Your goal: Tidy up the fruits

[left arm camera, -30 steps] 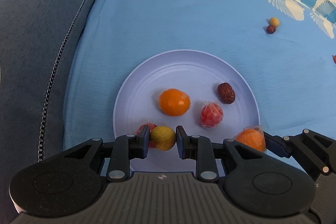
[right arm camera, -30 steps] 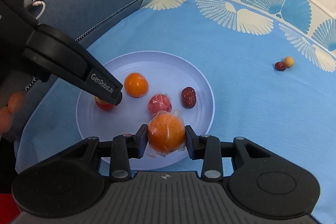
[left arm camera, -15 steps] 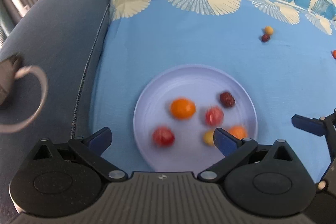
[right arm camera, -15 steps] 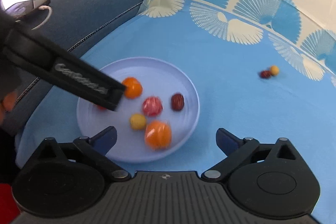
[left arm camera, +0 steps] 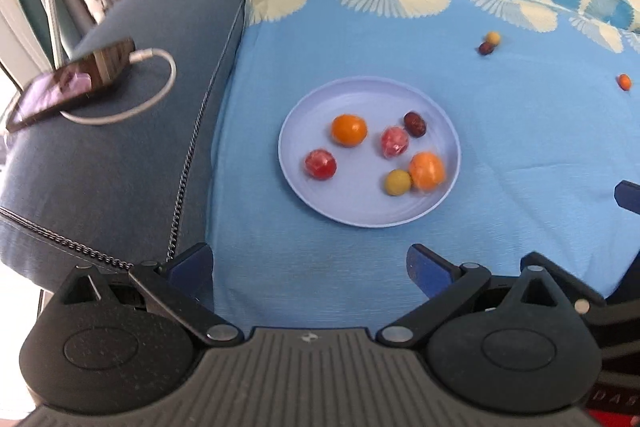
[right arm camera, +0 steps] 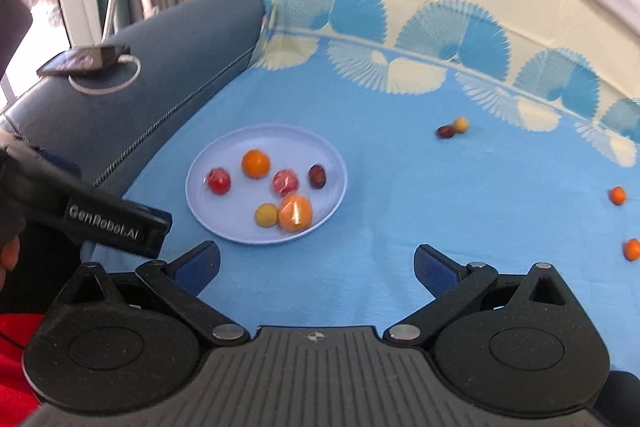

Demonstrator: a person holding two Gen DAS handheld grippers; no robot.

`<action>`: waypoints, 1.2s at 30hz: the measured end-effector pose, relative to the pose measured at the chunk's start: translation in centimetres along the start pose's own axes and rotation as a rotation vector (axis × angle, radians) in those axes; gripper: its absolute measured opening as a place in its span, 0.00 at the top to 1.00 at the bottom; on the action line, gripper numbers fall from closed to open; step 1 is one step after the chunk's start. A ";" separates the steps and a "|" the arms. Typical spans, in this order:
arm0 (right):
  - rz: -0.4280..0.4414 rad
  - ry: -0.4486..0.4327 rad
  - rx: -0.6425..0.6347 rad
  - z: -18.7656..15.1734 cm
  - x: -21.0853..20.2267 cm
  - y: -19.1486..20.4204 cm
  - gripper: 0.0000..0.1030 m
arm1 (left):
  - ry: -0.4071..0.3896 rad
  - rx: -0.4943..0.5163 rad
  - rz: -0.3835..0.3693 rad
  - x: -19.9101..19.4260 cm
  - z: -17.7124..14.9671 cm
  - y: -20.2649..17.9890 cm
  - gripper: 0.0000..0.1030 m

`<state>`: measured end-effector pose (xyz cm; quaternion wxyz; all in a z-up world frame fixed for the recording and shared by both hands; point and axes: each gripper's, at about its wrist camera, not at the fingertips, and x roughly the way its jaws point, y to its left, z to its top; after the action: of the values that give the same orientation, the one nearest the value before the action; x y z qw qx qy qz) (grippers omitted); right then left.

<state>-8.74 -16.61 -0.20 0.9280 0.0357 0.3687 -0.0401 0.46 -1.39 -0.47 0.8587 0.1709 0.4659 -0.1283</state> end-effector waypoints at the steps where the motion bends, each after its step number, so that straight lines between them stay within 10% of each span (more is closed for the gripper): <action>1: -0.005 -0.010 0.005 -0.1 -0.4 -0.1 0.01 | -0.010 0.002 0.001 -0.5 -0.2 -0.1 0.00; 36: -0.005 -0.065 -0.047 -0.6 -3.3 1.4 0.01 | -0.084 0.000 0.011 -4.1 -1.5 -0.2 0.00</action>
<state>-11.38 -15.04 1.70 0.9400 0.0114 0.3391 -0.0351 -2.90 -0.72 2.21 0.8782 0.1679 0.4284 -0.1307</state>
